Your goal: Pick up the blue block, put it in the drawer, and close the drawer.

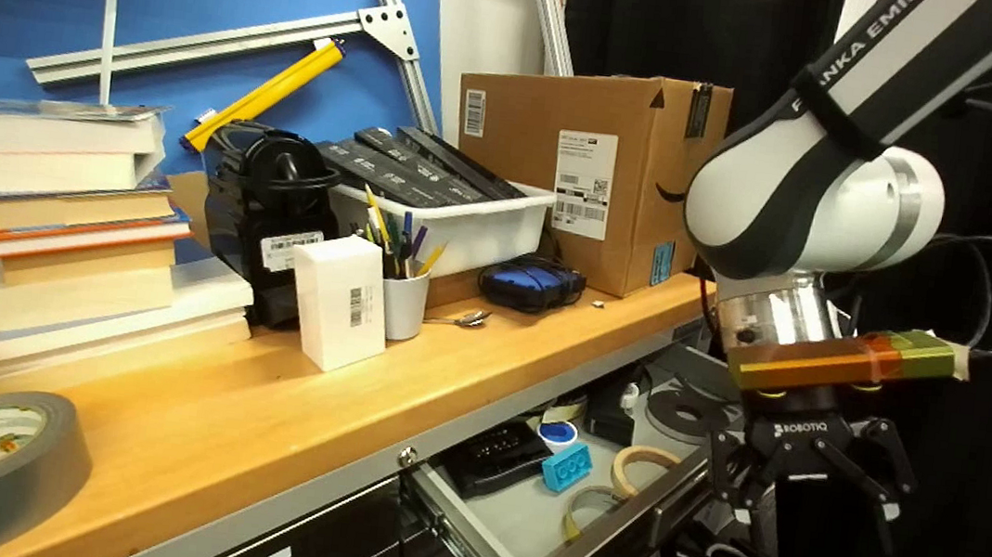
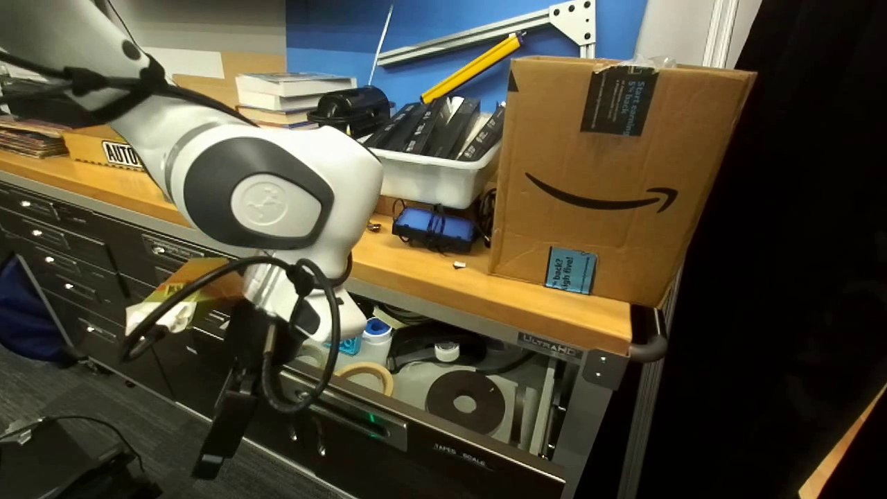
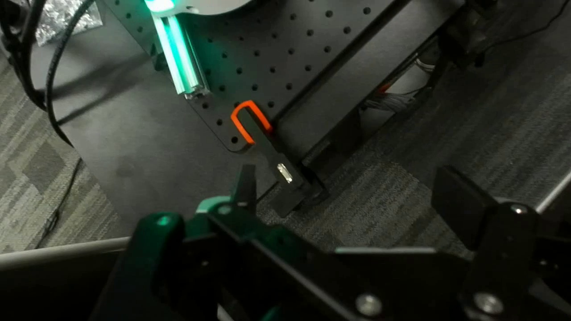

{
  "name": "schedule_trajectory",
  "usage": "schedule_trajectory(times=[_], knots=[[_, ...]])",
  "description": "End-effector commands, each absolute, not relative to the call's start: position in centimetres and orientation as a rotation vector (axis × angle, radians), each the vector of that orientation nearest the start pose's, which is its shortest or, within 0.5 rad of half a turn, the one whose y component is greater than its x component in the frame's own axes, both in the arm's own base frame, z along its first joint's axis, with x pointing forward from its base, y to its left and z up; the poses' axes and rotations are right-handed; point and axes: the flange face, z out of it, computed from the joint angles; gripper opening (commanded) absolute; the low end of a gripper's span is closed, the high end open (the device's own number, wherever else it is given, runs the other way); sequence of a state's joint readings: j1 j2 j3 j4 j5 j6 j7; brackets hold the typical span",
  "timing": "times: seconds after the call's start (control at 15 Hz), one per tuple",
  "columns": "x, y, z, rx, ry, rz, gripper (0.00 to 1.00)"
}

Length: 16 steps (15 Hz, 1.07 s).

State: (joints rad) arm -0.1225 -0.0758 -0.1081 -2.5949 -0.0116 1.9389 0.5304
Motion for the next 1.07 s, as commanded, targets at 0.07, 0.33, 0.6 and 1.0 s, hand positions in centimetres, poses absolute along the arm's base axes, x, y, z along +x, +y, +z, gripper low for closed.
schedule_trajectory(times=[0.07,0.33,0.6,1.0], knots=[[35.5,-8.7,20.5,-2.853,1.312,0.960,1.00],[38.1,-8.7,19.4,-2.843,1.572,0.746,1.00],[41.3,-7.9,20.4,-2.808,1.825,0.525,1.00],[48.8,-7.7,21.5,-2.609,2.110,0.291,1.00]])
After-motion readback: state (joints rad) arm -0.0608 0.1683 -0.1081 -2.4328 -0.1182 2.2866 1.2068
